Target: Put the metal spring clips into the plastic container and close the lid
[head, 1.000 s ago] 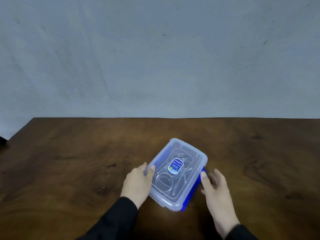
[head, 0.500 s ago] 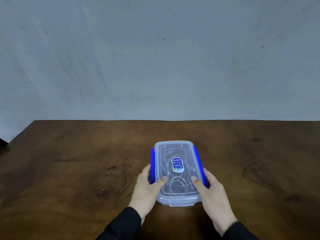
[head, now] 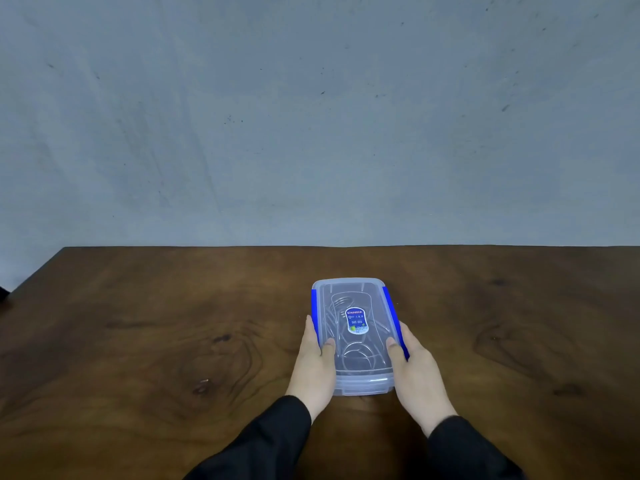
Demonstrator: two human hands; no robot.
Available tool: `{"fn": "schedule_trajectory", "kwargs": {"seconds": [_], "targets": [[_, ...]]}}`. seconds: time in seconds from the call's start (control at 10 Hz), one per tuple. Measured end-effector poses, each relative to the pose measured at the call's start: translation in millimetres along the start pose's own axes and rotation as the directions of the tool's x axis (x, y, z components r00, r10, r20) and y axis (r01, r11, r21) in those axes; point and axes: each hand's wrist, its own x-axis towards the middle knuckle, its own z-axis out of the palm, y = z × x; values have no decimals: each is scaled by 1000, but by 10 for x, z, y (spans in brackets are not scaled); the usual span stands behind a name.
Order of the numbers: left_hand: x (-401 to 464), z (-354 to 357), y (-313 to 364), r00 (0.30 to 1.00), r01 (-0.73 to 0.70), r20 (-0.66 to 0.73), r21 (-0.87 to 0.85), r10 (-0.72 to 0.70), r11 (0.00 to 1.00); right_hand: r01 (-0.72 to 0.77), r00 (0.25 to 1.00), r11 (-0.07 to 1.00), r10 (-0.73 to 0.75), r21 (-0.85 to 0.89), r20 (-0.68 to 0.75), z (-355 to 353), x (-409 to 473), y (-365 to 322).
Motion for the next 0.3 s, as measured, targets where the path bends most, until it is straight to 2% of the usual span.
{"fn": "schedule_trajectory", "kwargs": {"seconds": [0.1,0.2,0.3], "targets": [[-8,9,37,1000,13,8,33,-13,999,2,1000,1000,-2,2,-5,0,-21,-18],[-19,-34,35,999,49,7,-32,-49,998,-37,999,997,35,75,25,-31,-55,-48],[-221,-124,-105,995,52,-74,-144,-63,988,-80,993,993,87,89,-81,-170,-137,12]]}}
